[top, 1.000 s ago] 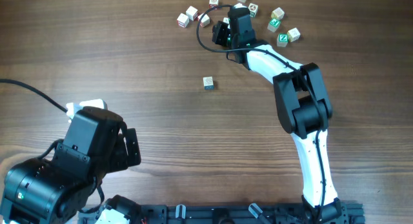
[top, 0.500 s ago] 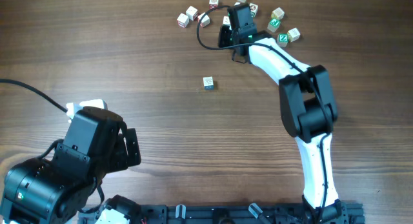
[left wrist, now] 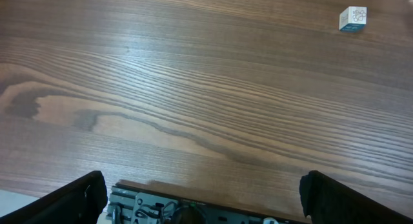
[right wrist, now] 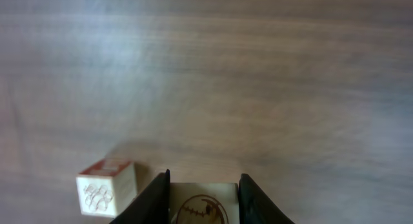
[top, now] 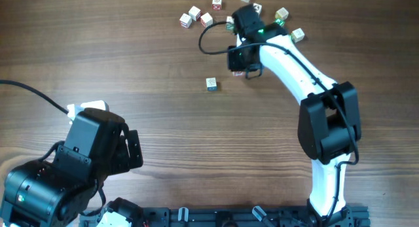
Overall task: Form a horizontal line
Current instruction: 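Place the block beside the first block at table center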
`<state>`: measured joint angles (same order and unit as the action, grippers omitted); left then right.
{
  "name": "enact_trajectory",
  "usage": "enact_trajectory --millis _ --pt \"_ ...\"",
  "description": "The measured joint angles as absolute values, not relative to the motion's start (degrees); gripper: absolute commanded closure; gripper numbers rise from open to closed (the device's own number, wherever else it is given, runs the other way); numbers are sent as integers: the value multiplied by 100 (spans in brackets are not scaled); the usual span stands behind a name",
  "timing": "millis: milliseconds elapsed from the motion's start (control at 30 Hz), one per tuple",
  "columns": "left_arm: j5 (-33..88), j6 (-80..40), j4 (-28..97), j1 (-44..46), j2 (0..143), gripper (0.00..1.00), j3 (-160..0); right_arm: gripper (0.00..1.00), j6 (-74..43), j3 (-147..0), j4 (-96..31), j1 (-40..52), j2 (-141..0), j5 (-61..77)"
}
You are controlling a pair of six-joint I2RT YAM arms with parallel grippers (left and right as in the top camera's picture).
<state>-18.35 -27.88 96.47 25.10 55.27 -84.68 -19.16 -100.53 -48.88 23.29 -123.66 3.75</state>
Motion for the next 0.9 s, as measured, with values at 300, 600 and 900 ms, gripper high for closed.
enact_trajectory --millis 300,600,900 --pt "-1835 -2788 9644 2510 5527 0 -8468 71 -2659 -8930 -3454 2799 -12366 532" --pt "-1835 -2788 9647 2510 5527 0 -8468 23 -3153 -8702 -3253 2792 -12348 209" --pt "-1835 -2788 9647 2510 5527 0 -8468 1 -3282 -8947 -3367 2792 -12027 71"
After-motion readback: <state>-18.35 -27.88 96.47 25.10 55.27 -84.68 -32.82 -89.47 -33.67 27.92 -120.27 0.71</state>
